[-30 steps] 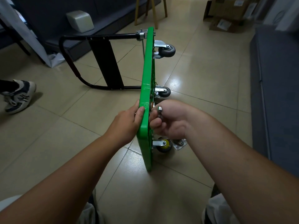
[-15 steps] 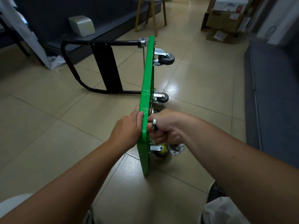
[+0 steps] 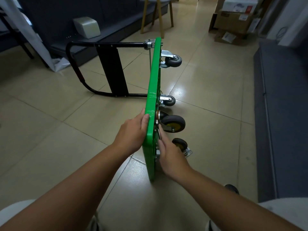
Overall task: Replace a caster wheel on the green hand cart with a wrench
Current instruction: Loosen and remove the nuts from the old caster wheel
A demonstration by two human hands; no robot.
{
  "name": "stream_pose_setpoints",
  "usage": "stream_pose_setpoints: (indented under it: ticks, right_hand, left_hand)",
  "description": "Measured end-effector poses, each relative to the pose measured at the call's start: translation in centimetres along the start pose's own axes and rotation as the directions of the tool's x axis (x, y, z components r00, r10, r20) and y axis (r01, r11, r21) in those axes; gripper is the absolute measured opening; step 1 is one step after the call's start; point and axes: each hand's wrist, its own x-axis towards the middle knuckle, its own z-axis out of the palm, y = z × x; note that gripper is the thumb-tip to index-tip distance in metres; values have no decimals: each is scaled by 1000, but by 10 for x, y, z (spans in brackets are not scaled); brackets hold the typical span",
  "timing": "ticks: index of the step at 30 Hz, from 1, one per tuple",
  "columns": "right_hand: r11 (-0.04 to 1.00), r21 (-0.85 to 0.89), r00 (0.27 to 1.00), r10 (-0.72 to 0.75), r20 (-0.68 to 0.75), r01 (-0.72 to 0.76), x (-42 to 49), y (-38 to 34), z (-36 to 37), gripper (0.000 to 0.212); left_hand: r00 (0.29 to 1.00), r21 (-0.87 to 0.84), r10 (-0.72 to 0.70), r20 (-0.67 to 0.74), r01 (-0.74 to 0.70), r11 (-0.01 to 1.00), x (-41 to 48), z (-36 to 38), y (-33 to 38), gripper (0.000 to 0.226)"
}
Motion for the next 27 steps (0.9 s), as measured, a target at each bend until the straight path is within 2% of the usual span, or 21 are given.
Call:
stream_pose_setpoints:
  ticks: [3,7,13,18,20,22,23,27]
  right_hand:
    - [995,22,990,-91,-112,94,3,21,19,63]
    - [991,-25,978,-135,-162,133,15,38,30,66]
    - [989,-21,975,-145,-169,144,16,38,25,69]
    - [992,-41,987,-123,-102,120,-10,53,3,54]
    - [989,149,994,34,-100,-18,-24,42,-9,40]
    - [899,383,969,243,-39,-210,-27,24,-22,27]
    - [847,453,948,318,-12,-279,-25,13,-30,29]
    - [663,560,862,452,230,-497,-6,-25,-59,19]
  left_hand:
    - [1000,-17,12,4,-12,1000,3,1,-4,49]
    - [1000,-46,22,16,-22,999,6,2,-8,48]
    - [999,-81,30,27,-28,996,9,2,-12,44]
    - [999,-93,23,26,-20,995,7,0,-8,46]
    - [1000,-108,22,22,-20,994,5,-1,-7,46]
    - [999,-111,20,25,-17,994,5,-2,-6,46]
    - [1000,-116,18,25,-15,993,4,-2,-5,45]
    - [1000,-129,13,0,-13,992,5,-2,-5,44]
